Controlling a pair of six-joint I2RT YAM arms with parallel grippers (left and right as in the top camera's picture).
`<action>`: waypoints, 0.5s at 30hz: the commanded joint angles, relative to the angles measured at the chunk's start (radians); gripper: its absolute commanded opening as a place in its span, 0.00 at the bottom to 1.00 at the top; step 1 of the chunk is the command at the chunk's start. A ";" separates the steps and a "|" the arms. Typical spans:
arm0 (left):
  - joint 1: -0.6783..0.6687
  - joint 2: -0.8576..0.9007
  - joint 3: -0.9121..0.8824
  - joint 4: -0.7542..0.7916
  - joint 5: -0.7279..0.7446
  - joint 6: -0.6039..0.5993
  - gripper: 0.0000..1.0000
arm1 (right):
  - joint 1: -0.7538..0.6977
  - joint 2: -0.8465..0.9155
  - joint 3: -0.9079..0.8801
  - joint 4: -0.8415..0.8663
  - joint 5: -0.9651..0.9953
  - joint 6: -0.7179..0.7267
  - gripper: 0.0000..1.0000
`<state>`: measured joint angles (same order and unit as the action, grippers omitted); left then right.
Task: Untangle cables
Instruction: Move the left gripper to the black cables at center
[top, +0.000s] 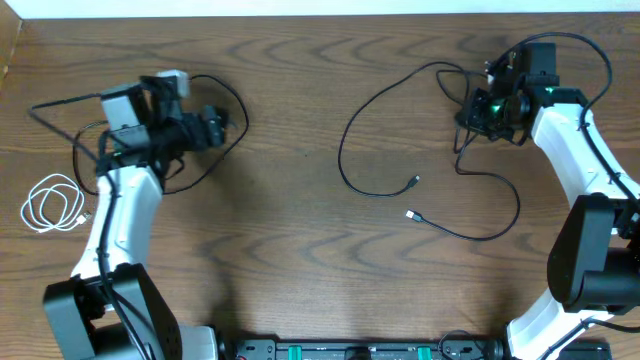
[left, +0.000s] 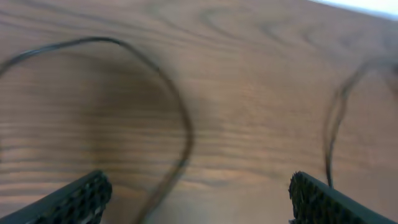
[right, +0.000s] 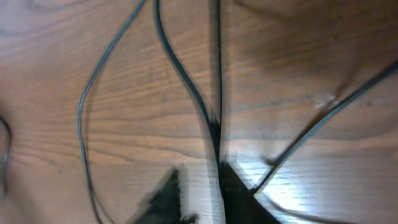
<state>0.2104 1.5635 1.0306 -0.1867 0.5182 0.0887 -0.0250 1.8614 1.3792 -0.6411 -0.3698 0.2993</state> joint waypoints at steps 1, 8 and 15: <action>-0.117 0.004 0.003 -0.005 0.009 0.103 0.92 | 0.014 -0.011 0.018 0.006 -0.055 -0.045 0.57; -0.307 0.004 0.003 0.032 0.010 0.102 0.92 | -0.014 -0.018 0.059 0.003 -0.171 -0.072 0.99; -0.490 0.004 0.003 0.061 0.009 0.101 0.92 | -0.035 -0.023 0.149 -0.070 -0.162 -0.072 0.99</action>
<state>-0.2115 1.5635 1.0306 -0.1364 0.5186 0.1711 -0.0471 1.8614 1.4704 -0.6853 -0.5194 0.2436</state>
